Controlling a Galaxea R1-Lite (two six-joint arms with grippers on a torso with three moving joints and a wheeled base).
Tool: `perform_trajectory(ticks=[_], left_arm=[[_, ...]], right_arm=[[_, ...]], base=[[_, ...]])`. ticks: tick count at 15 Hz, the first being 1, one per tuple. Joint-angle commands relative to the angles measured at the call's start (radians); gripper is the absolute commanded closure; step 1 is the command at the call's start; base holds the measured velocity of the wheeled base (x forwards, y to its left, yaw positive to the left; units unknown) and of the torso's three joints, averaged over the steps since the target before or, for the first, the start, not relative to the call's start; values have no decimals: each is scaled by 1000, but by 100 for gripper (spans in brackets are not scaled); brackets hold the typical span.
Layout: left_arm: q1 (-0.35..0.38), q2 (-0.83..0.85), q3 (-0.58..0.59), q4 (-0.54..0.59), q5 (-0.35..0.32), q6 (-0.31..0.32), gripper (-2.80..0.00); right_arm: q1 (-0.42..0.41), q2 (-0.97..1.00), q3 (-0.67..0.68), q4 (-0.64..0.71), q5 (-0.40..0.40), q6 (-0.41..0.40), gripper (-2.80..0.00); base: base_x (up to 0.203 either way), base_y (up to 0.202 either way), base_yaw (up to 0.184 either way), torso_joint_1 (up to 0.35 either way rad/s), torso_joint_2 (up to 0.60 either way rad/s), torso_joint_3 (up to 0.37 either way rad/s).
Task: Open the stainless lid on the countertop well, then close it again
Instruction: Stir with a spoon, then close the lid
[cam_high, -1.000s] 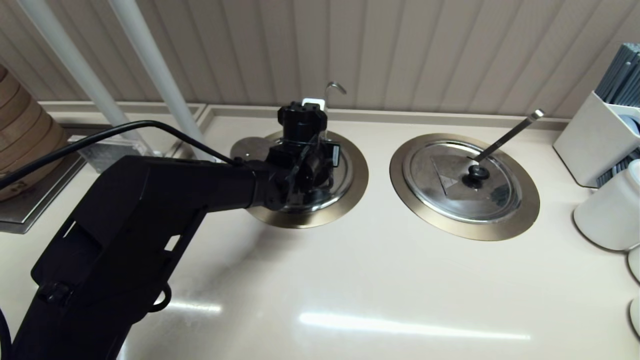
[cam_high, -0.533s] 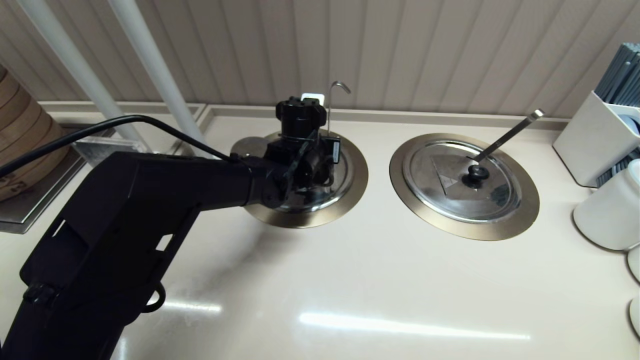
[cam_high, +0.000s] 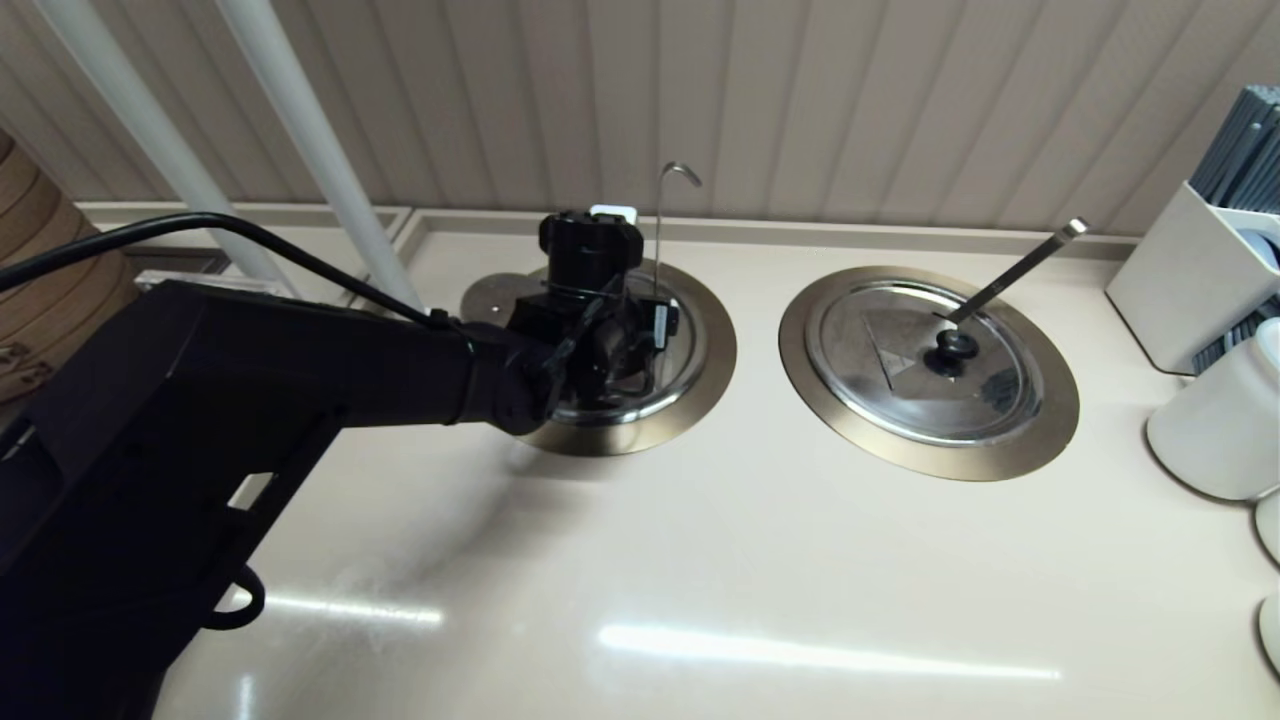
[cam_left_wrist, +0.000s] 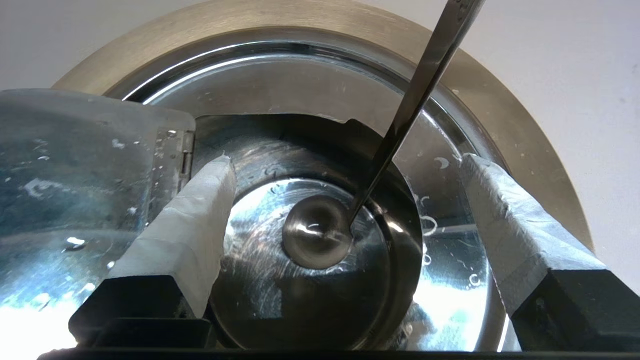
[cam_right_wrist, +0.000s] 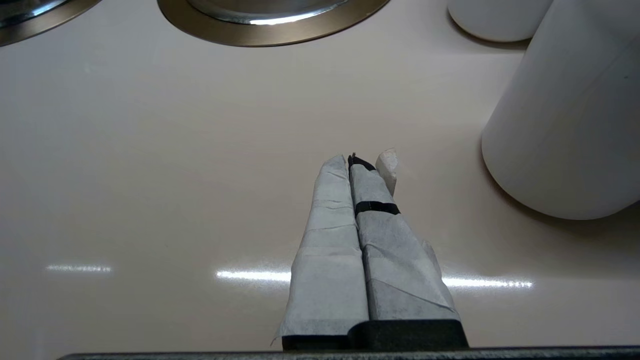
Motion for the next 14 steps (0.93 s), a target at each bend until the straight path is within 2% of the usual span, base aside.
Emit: perform_trajectory(ticks=[1, 3, 6, 8, 11, 14], left_arm=[[0, -64, 48, -2, 5, -25, -280], [0, -95, 110, -2, 5, -71, -280], [19, -226, 242, -3, 2, -155, -280], [68, -337, 348, -4, -6, -229, -280], [186, -456, 483, -26, -10, -332, -280], [203, -517, 577, -93, -13, -394, -280]], right_arm=[[0, 0, 5, 0, 0, 0, 0], [0, 0, 5, 0, 0, 0, 0], [0, 0, 5, 0, 0, 0, 0], [0, 0, 5, 0, 0, 0, 0], [0, 0, 5, 0, 0, 0, 0], [0, 0, 5, 0, 0, 0, 0]], base=[[0, 0, 0, 0, 0, 0], [0, 0, 0, 0, 0, 0], [0, 0, 0, 0, 0, 0], [0, 0, 0, 0, 0, 0], [0, 0, 0, 0, 0, 0], [0, 0, 0, 0, 0, 0]])
